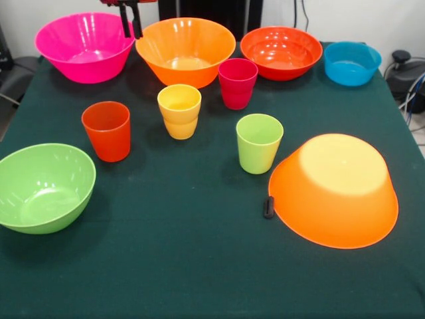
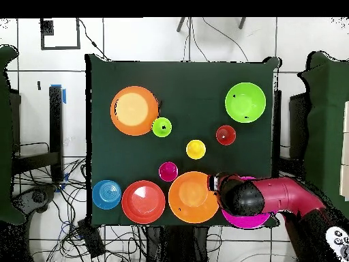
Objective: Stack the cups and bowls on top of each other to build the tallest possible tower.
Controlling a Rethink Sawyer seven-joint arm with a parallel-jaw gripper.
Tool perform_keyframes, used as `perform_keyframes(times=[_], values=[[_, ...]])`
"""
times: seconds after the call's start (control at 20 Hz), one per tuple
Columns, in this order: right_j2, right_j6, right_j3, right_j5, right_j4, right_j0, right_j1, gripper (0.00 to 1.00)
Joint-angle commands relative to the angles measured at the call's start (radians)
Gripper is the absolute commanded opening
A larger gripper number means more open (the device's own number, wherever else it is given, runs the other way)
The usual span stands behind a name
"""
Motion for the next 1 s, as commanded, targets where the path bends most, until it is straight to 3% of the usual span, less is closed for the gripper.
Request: perform_keyframes(times=[0.05,0.45,1.0], values=[[-0.014,-0.034,-0.051,-0.008,-0.035,0.037,0.02,0.0],[0.007,-0.07,-0.055,0.023,-0.012,0.015,0.007,0.0],[0.001,-0.095,-0.094,0.078,-0.018,0.036,-0.02,0.0]])
